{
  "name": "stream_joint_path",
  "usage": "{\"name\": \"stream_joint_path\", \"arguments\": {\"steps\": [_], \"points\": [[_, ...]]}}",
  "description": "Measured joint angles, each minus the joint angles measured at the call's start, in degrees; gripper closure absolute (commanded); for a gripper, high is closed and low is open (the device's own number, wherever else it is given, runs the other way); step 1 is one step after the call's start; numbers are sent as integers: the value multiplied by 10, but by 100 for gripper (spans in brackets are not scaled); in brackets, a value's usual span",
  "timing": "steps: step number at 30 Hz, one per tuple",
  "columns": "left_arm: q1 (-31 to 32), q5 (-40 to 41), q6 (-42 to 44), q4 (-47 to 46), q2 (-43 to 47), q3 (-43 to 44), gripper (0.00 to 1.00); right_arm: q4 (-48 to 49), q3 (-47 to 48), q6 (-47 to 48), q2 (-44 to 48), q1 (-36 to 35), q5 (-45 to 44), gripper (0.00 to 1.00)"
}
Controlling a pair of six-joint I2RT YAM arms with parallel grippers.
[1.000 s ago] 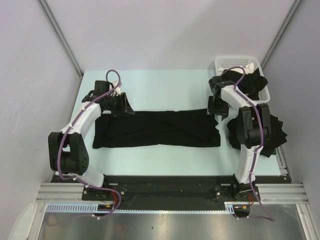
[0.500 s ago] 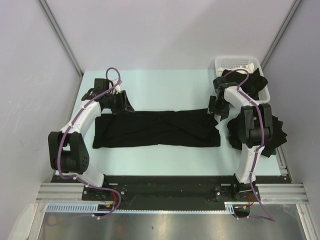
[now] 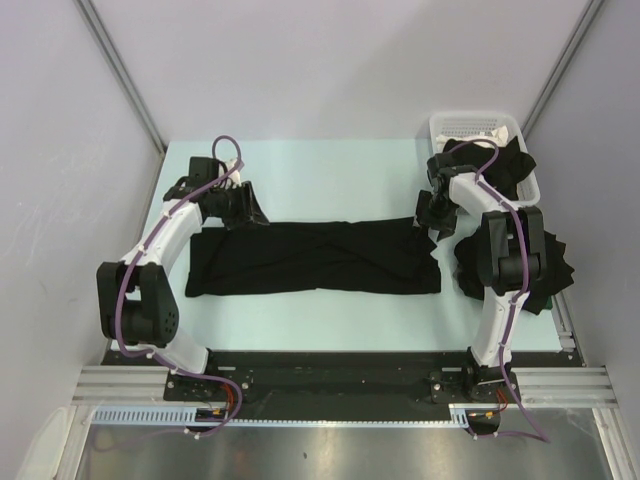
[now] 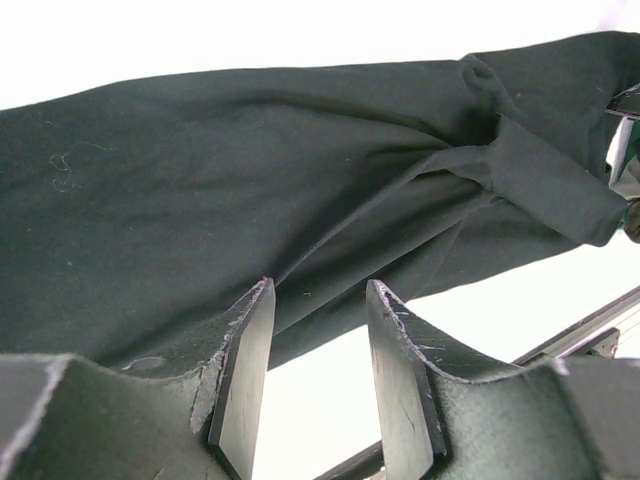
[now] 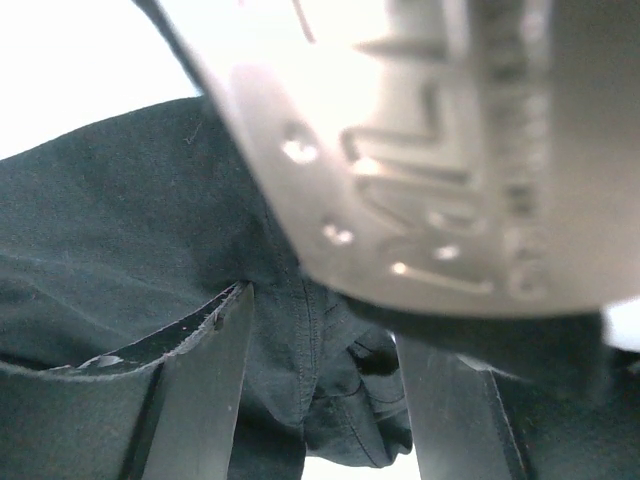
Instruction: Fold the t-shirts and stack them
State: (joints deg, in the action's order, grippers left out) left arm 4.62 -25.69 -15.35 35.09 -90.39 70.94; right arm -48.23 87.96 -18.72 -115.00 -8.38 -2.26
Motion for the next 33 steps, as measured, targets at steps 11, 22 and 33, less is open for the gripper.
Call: {"name": "stream_joint_path", "arguments": {"steps": [11,22,33], "points": [[0,0,0,1,0,8,53,37,-17,28,2,-11,-21,38],[0,0,-1,0,-1,8,53,70,-37,54,8,-55,-34,38],[0,-2,-3,-14,-2,8,53,68,-49,68,10,-30,-34,38]]}}
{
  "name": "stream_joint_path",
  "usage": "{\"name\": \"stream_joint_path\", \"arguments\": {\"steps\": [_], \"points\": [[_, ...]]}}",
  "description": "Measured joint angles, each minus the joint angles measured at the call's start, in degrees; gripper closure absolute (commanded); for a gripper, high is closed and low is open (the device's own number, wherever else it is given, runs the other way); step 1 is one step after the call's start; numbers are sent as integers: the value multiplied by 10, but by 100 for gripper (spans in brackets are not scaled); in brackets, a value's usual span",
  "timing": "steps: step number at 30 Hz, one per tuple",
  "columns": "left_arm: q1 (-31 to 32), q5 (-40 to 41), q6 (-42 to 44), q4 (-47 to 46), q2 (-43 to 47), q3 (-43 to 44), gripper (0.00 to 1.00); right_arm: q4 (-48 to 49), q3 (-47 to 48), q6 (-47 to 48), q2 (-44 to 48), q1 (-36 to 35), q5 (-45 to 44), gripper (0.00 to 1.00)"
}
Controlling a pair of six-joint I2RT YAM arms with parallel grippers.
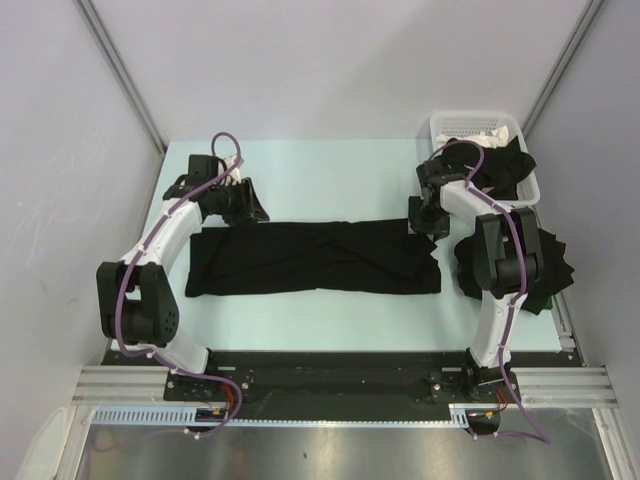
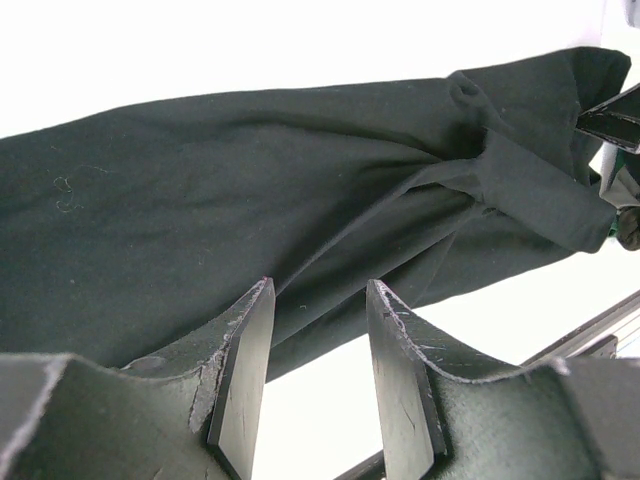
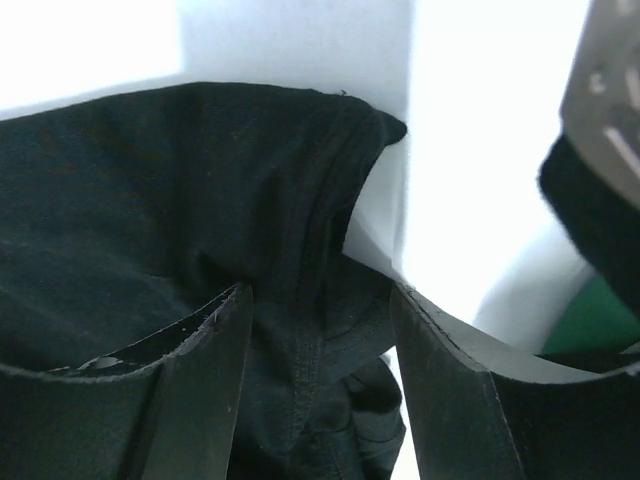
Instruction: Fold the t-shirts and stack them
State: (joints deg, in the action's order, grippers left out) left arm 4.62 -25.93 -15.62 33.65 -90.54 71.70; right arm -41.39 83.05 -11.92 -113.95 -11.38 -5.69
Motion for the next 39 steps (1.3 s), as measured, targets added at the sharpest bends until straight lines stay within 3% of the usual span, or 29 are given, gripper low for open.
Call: {"name": "stream_joint_path", "arguments": {"steps": [10,17,20,25,29,35,39], "points": [[0,0,0,0,0,0,52,19,-22,2,1,5,13,40],[0,0,-9,-2,0,-7,52,24,-24,2,1,7,24,47],[0,0,-9,-2,0,-9,52,26,-25,1,0,7,31,54],[0,1,-9,-2,2,-9,52,28,-25,0,0,7,47,78],[0,1,-9,-2,3,-9,52,30,-25,-2,-1,7,60,90],[0,1,-9,-2,6,-9,52,30,-25,0,-1,8,62,99],[0,1,-9,-2,9,-9,53,31,-25,0,-1,8,62,100]]}}
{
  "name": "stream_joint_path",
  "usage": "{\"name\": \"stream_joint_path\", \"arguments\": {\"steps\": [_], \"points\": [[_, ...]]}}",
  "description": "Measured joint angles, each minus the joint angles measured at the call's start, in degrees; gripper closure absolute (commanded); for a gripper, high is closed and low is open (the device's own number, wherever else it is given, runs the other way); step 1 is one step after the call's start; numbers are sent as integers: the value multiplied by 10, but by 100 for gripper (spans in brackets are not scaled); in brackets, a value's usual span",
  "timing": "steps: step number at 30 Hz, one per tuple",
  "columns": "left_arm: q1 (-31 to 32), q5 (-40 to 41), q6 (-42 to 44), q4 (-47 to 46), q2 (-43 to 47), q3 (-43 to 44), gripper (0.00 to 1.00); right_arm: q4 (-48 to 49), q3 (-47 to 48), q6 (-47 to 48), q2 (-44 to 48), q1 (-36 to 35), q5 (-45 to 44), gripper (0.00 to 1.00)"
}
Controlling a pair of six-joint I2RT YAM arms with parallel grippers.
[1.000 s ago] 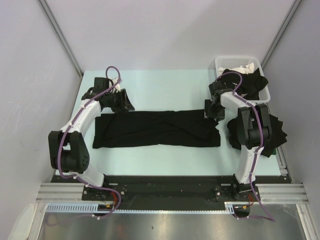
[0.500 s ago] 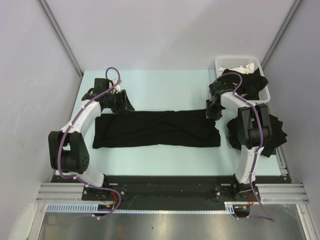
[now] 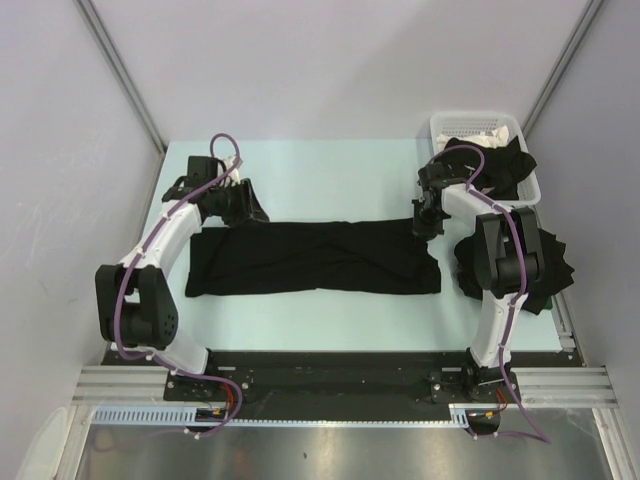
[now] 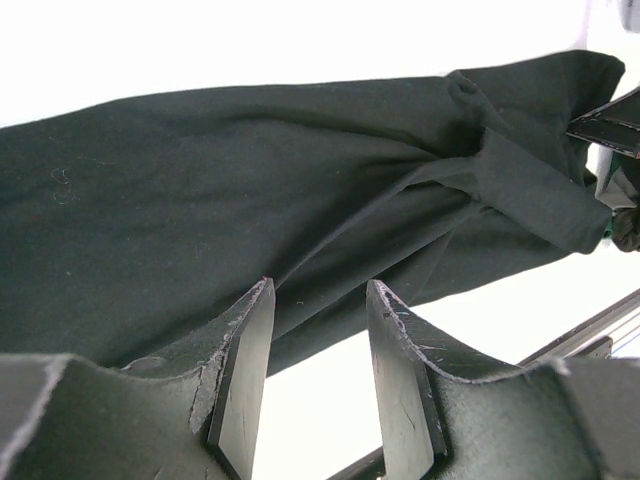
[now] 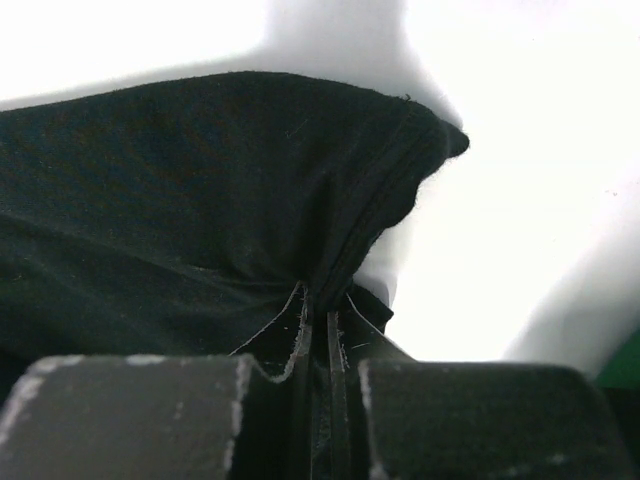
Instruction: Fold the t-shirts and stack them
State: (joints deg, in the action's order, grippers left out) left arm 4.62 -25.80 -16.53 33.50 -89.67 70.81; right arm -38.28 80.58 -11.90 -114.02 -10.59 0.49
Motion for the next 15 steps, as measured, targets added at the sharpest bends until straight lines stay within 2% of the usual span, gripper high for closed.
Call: {"name": "stream_joint_path", "arguments": {"steps": [8,15], "points": [[0,1,0,0,6,0,52,-11,19,7,-12,0,0,100],[0,1,-1,0,7,0,52,-55,127,26,-80,0,-7,100]]}}
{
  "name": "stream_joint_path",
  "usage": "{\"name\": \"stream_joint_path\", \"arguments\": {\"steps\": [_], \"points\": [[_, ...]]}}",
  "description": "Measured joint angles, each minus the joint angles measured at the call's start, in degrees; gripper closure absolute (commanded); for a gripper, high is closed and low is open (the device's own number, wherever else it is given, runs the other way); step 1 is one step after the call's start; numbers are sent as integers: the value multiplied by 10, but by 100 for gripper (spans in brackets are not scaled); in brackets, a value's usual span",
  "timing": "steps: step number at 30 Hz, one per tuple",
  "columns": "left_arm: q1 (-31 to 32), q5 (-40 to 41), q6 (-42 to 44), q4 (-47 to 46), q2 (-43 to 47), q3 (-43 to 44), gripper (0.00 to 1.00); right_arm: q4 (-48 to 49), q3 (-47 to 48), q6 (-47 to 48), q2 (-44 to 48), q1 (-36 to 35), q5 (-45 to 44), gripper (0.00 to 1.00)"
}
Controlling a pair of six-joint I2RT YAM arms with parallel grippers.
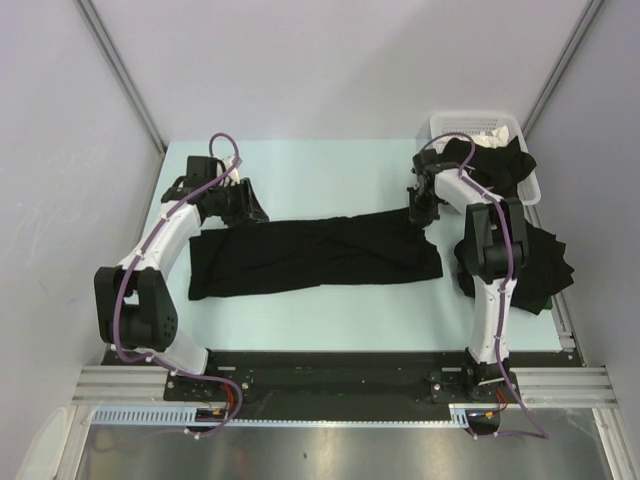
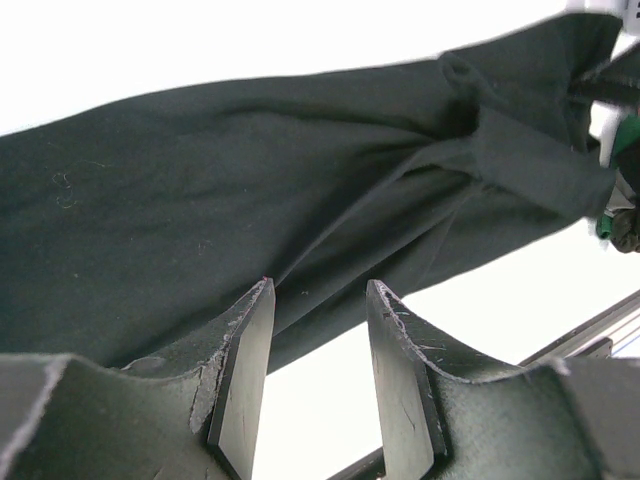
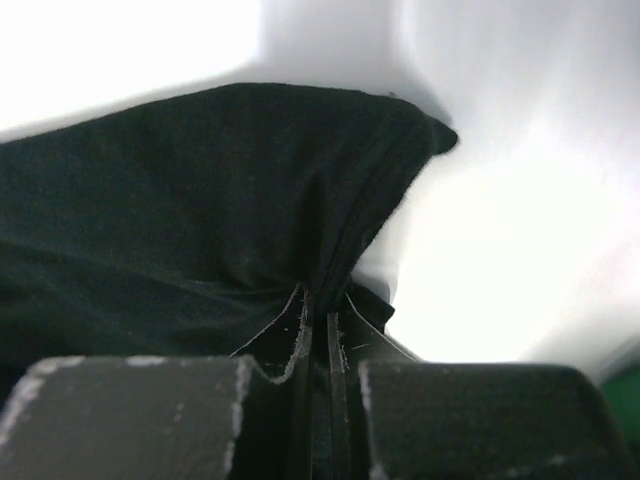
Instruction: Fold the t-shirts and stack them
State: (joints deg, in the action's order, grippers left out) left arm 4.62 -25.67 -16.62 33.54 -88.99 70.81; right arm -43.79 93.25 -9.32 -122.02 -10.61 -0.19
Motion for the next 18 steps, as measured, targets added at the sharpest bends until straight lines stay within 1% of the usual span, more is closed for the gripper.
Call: {"name": "stream_joint_path", "arguments": {"steps": [4,10,18], "points": [[0,1,0,1,9,-7,52,-20,87,4,-52,0,-10,100],[0,7,0,2,24,-18,53,-26,190,6,-112,0,-20,100],[0,14,-2,5,40,-29,53,-38,380,10,-216,-9,-12,100]]}}
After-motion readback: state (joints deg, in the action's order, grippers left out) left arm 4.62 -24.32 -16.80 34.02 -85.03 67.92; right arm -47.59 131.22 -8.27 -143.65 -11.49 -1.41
